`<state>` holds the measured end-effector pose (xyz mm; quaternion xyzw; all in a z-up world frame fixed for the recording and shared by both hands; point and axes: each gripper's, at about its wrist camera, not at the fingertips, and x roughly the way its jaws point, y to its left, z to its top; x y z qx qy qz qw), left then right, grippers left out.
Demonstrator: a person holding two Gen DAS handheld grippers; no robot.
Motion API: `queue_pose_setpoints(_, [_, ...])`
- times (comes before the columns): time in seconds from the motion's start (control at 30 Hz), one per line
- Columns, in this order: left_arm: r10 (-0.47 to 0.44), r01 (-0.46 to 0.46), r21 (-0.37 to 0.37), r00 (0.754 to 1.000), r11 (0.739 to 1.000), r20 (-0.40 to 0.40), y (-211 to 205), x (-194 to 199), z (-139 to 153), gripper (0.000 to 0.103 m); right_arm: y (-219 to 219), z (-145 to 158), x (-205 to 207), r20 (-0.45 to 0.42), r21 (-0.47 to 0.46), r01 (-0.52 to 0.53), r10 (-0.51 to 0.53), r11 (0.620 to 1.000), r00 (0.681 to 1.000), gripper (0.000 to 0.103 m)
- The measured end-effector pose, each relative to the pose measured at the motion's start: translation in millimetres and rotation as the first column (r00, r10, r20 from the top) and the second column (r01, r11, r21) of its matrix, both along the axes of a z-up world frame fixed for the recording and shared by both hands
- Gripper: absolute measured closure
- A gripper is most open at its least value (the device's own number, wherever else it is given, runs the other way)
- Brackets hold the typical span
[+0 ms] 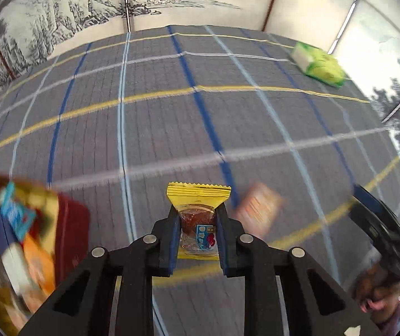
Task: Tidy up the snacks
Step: 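Grasp the red-labelled brown brick packet with the right gripper while the left holds the candy, then carry the yellow candy over the tin with the left gripper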
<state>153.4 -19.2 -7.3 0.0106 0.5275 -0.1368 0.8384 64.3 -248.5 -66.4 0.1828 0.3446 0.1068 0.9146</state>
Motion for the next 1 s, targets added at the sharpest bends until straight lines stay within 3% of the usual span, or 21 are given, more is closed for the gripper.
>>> queue_pose_setpoints(0.13, [-0.034,0.034,-0.058,0.999,0.998,-0.002,3,-55,8,0.083,18,1,3,-0.001,-0.035,-0.125,0.125,0.992,0.992,0.014])
queue_pose_setpoints(0.33, [-0.039,0.041,-0.110,0.999,0.993,0.018,15,-105,20,0.083,72,11,20,-0.002,-0.169,-0.332,0.337,0.928,0.942,0.013])
queue_pose_setpoints(0.5, [-0.003,0.010,-0.127,0.998,0.992,0.057,34,-125,37,0.083,114,7,47,-0.042,-0.263,-0.433,0.438,0.862,0.898,0.013])
queue_pose_setpoints(0.63, [0.027,-0.017,-0.128,0.996,0.992,0.080,47,-137,46,0.083,133,-2,62,-0.074,-0.307,-0.453,0.453,0.837,0.888,0.013])
queue_pose_setpoints(0.7, [0.042,-0.031,-0.124,0.995,0.992,0.090,55,-139,50,0.083,139,-4,67,-0.080,-0.327,-0.438,0.437,0.837,0.896,0.024])
queue_pose_setpoints(0.73, [0.054,-0.042,-0.125,0.994,0.991,0.094,60,-142,51,0.083,140,-6,69,-0.097,-0.319,-0.445,0.438,0.837,0.894,0.053])
queue_pose_setpoints(0.87, [0.098,-0.083,-0.132,0.989,0.988,0.112,82,-150,56,0.082,144,-4,60,-0.094,-0.350,-0.415,0.409,0.840,0.908,0.054])
queue_pose_setpoints(1.0, [0.154,-0.136,-0.132,0.979,0.982,0.134,107,-158,58,0.082,126,8,44,-0.009,-0.303,-0.322,0.335,0.897,0.942,0.054])
